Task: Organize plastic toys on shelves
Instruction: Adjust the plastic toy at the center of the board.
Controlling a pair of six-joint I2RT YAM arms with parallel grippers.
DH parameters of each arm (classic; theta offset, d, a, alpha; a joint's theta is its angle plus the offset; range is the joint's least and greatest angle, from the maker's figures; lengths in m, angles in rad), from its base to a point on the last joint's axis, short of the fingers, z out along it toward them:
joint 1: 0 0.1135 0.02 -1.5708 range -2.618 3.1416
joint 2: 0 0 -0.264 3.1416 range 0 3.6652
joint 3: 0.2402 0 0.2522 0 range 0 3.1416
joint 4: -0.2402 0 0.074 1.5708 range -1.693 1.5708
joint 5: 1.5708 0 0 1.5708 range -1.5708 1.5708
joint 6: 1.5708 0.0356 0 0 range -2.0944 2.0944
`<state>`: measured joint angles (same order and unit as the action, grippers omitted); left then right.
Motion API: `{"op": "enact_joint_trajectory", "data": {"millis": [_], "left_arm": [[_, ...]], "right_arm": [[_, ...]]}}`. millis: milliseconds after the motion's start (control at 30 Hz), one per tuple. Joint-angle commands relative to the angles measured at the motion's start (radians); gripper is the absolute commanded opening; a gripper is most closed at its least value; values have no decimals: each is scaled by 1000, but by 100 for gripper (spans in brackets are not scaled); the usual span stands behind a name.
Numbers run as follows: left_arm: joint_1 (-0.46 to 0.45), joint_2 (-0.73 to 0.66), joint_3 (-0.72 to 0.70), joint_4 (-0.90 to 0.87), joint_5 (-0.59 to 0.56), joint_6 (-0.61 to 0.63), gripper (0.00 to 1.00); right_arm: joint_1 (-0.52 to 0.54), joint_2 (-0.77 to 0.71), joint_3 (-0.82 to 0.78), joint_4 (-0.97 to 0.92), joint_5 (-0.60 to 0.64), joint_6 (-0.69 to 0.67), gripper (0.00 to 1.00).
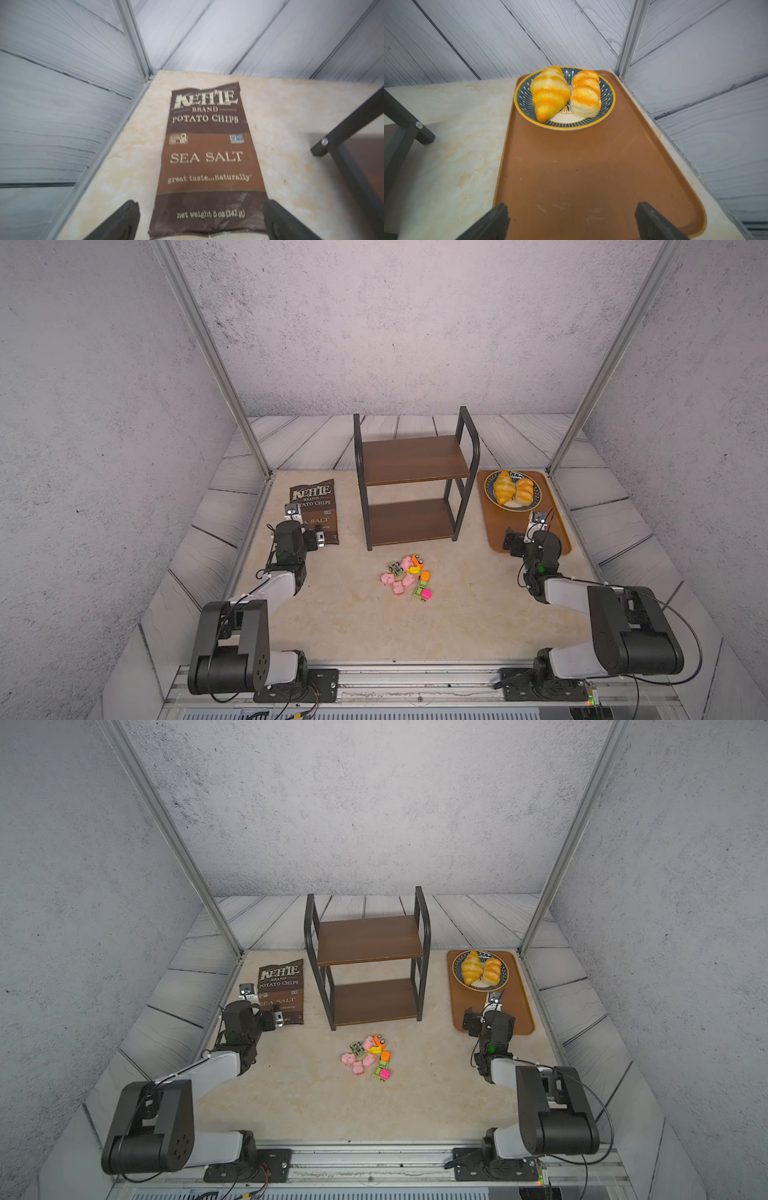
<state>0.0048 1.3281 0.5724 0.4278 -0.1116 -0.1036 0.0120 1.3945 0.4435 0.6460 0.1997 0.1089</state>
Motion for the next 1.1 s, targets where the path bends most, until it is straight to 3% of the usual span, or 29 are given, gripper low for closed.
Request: {"op": "enact_joint_trajectory", "data": {"millis": [0, 167, 267, 367, 500, 667, 767, 900, 1067], "left_arm": [[6, -37, 49, -228, -14, -62, 98], [-34, -132, 90, -408, -36, -150, 98], [-90, -190, 89, -511, -30, -260, 99], [-150, -227, 70, -581, 51, -347, 99], [-229, -242, 42, -648, 203, -378, 90], [-290, -235, -50, -600, 418, -424, 84], [-338, -219, -89, -549, 511, -455, 79], [-404, -217, -118, -520, 570, -464, 74], [-438, -221, -137, -519, 640, -433, 66]], "right_arm": [[1, -81, 93, -267, 31, 88, 100], [6, -129, 264, -678, -82, 199, 100], [28, -158, 298, -779, -207, 224, 99], [65, -189, 297, -844, -306, 229, 100], [109, -223, 283, -926, -413, 227, 100], [182, -253, 247, -991, -530, 201, 100], [281, -270, 204, -976, -559, 192, 100], [408, -254, 166, -916, -582, 190, 99], [479, -196, 156, -862, -625, 184, 96]]}}
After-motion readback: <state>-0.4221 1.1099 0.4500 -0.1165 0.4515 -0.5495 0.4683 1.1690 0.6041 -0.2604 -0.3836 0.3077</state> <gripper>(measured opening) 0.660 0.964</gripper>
